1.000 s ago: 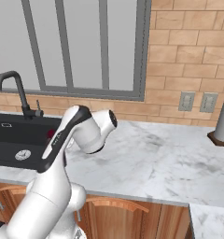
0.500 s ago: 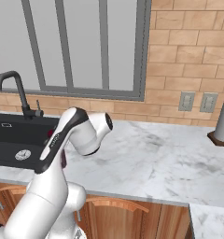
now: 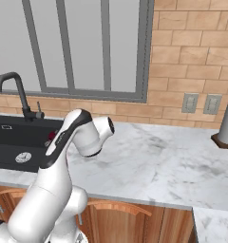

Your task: There is a wine glass and glass cup on the dining counter. Place the wine bottle next to the wine glass and the juice bottle next to the glass cup.

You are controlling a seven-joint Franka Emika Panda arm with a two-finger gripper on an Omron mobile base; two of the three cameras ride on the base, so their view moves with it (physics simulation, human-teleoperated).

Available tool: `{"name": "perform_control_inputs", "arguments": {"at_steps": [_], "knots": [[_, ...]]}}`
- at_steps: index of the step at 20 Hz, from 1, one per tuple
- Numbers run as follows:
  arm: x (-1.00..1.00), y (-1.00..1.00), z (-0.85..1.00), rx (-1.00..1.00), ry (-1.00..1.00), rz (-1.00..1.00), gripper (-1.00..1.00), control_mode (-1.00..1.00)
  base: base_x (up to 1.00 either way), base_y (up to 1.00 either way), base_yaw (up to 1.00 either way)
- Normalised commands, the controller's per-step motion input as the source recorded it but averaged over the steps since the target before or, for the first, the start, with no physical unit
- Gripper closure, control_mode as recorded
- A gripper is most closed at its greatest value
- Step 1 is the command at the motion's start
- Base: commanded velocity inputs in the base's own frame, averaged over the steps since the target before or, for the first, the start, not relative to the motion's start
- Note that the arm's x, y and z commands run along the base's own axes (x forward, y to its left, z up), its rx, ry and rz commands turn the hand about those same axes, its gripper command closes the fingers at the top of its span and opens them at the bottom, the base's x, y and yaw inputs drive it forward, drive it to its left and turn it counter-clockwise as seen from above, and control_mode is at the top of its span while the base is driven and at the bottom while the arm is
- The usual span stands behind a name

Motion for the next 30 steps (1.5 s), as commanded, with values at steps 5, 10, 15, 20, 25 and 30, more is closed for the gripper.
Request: {"name": "perform_control_inputs", "arguments": {"at_steps": [5,10,15,20,25,30], "knots": [[0.06,0.08,-0.10,0.00,0.07,0.00,-1.00,-1.00,0.00,0.00,0.00],[0.02,0.06,-0.05,0.00,0.02,0.00,-1.00,-1.00,0.00,0.00,0.00],[0.05,0.01,-0.01,0.00,0.00,0.00,-1.00,-1.00,0.00,0.00,0.00],[0.03,0.00,0.00,0.00,0.00,0.00,-1.00,-1.00,0.00,0.00,0.00],[0.05,-0.01,-0.03,0.00,0.00,0.00,-1.00,-1.00,0.00,0.00,0.00],[0.07,-0.02,-0.10,0.00,0.00,0.00,-1.00,-1.00,0.00,0.00,0.00]]}}
